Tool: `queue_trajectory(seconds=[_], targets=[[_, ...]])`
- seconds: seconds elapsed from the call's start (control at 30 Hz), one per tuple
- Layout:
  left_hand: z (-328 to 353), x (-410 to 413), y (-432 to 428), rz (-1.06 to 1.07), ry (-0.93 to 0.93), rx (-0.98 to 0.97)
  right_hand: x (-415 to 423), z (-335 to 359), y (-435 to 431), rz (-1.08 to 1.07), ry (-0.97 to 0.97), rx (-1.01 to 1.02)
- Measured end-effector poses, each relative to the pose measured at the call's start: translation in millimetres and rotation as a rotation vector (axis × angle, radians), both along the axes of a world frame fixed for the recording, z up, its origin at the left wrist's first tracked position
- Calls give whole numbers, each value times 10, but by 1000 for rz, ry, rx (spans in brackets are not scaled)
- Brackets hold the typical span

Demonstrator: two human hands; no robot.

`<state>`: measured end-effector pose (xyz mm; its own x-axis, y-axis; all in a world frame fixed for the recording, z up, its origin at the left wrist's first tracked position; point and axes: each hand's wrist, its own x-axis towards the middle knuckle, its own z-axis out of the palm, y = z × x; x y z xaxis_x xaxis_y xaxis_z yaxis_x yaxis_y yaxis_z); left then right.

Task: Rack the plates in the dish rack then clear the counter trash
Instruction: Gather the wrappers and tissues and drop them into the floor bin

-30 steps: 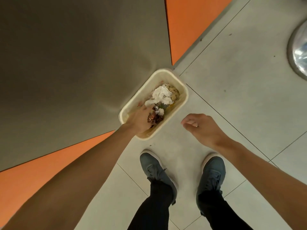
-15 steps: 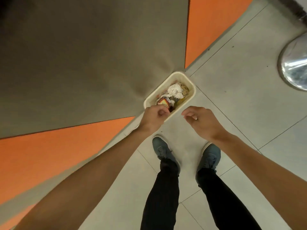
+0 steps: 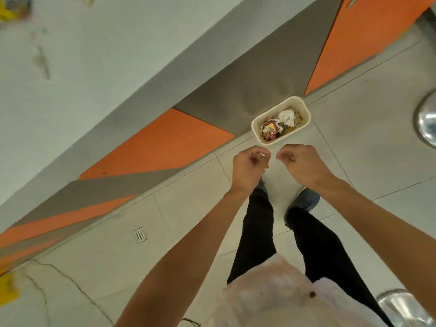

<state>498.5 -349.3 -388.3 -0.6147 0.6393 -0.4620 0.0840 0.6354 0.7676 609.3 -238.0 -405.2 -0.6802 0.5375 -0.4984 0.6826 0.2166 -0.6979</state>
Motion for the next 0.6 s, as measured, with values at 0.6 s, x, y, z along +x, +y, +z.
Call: queue_trajectory(seconds=[0.6], targets=[[2104,-782,-1011,226,413,208,-999,2282,-448,441,362,295]])
